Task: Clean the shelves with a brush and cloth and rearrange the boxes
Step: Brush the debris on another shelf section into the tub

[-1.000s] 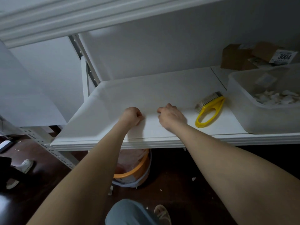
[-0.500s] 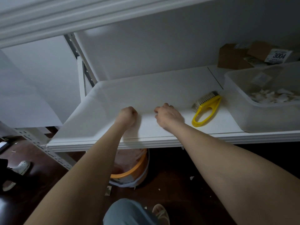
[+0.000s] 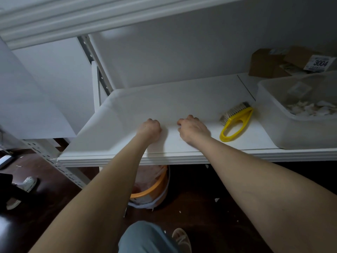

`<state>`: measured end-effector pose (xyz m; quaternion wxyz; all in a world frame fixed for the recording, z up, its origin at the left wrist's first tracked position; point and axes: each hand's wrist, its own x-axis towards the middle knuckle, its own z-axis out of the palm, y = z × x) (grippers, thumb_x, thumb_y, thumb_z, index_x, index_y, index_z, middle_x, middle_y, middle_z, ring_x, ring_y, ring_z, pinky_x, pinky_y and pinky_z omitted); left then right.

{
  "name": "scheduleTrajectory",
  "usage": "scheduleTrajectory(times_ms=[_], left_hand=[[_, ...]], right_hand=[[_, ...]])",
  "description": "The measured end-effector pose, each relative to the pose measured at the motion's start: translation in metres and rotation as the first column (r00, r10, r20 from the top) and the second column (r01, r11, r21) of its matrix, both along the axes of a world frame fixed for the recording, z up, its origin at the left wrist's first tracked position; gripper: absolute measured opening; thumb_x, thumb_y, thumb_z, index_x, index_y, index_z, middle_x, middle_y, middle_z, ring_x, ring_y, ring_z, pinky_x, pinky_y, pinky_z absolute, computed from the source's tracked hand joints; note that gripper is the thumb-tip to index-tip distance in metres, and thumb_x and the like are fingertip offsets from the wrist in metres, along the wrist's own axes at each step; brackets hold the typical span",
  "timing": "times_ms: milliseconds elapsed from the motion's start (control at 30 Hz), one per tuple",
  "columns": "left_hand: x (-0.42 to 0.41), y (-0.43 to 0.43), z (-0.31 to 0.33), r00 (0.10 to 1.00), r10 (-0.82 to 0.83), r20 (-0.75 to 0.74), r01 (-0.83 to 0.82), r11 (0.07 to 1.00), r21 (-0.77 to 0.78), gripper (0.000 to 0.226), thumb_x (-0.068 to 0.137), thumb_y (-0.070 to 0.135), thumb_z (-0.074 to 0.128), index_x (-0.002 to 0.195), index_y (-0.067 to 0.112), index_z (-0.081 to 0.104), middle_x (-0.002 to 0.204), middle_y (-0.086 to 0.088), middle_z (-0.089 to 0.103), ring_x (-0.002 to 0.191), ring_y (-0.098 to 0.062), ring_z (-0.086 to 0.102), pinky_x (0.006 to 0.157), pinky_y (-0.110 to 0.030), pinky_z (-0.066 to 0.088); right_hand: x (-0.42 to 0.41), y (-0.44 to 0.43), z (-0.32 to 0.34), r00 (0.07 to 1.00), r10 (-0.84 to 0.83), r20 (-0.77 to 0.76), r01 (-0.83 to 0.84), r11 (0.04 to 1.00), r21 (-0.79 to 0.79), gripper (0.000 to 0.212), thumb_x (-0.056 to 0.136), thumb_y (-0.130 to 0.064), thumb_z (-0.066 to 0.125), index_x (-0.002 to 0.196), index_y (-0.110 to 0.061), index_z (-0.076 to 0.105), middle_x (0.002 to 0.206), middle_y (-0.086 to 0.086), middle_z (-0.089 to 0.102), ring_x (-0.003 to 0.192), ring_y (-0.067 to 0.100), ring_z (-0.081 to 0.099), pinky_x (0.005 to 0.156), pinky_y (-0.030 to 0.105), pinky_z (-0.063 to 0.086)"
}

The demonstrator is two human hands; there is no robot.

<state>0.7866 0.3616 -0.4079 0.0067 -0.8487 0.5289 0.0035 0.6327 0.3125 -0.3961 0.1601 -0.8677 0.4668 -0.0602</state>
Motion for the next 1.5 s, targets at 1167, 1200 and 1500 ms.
scheduleTrajectory(times_ms=[1167, 1200, 1500], left_hand=[[-0.024, -0.016, 0.046, 0.756, -0.179, -0.63, -0.143, 0.894, -0.426, 0.011, 0.094, 0.004, 0.044, 0.09, 0.005, 0.055, 0.078, -0.006, 0.056, 0.053, -0.015, 0.045, 0.04, -0.021, 0.039], [-0.032, -0.015, 0.051, 0.748, -0.207, -0.631, -0.113, 0.897, -0.428, 0.011, 0.094, 0.004, 0.044, 0.09, 0.005, 0.054, 0.077, -0.004, 0.057, 0.053, -0.015, 0.044, 0.04, -0.021, 0.039], [-0.122, -0.028, 0.09, 0.723, -0.4, -0.563, 0.07, 0.854, -0.516, 0.013, 0.09, 0.0, 0.046, 0.084, 0.004, 0.057, 0.068, -0.007, 0.055, 0.05, -0.018, 0.044, 0.042, -0.023, 0.041]], right_hand=[[-0.006, -0.022, 0.021, 0.921, -0.146, 0.362, 0.093, 0.983, 0.158, 0.057, 0.089, -0.034, 0.06, 0.141, -0.021, 0.04, 0.141, 0.007, 0.043, 0.128, 0.028, 0.046, 0.101, 0.033, 0.041], [-0.011, -0.022, 0.026, 0.901, -0.129, 0.415, 0.068, 0.985, 0.159, 0.06, 0.089, -0.032, 0.061, 0.143, -0.022, 0.038, 0.143, 0.007, 0.041, 0.128, 0.027, 0.046, 0.1, 0.032, 0.041], [-0.089, -0.025, 0.07, 0.78, -0.145, 0.608, 0.073, 0.987, 0.142, 0.019, 0.08, -0.018, 0.069, 0.098, -0.014, 0.075, 0.09, 0.006, 0.072, 0.08, 0.015, 0.06, 0.073, 0.025, 0.045]])
